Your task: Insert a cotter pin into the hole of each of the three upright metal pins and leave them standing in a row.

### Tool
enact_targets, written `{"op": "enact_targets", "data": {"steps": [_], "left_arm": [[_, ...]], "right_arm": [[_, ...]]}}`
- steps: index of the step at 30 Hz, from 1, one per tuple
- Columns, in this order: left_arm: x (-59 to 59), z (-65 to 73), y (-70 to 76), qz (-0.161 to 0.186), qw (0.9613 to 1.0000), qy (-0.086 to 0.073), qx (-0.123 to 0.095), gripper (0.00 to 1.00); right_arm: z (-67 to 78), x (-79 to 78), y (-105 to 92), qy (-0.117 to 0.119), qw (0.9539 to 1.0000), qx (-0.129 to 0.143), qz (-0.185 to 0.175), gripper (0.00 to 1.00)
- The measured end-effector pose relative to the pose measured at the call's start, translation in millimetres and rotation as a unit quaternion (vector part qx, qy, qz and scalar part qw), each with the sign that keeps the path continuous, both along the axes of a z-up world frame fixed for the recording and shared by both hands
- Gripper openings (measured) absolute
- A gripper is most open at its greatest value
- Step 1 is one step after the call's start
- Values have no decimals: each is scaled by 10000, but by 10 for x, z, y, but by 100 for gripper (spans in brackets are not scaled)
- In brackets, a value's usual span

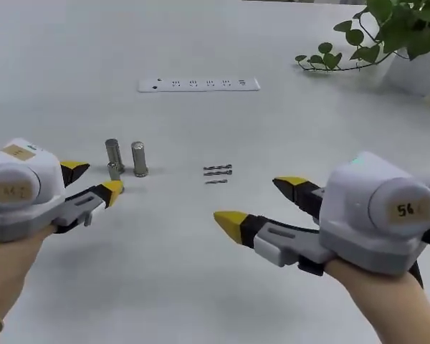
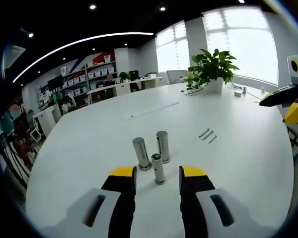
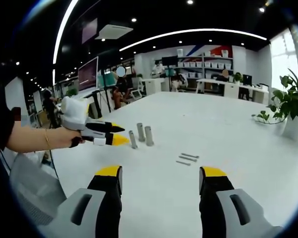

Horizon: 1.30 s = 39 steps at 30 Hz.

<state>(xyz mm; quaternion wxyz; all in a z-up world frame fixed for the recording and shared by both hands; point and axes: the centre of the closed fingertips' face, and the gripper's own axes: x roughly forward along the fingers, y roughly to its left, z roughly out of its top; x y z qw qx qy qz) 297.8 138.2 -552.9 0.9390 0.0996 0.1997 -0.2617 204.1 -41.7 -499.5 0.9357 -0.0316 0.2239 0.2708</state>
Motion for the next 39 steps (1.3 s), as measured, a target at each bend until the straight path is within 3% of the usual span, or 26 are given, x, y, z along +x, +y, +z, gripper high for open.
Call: {"op": "enact_targets", "data": {"steps": [15, 23, 34, 39], "left_arm": [[189, -313, -108, -298, 9994, 179, 6, 20], [206, -332, -151, -447, 9989, 139, -44, 7], [222, -333, -178, -278, 9992, 176, -226, 6], [216, -329, -185, -144, 9995, 197, -190, 6]], "right_arm": [[-141, 36, 32, 162, 9999, -24, 2, 58], [-239, 41, -3, 253, 9996, -123, -2, 59], [-278, 76, -9, 294, 9995, -138, 35, 60], [-255, 91, 6, 276, 9995, -152, 92, 61]]}}
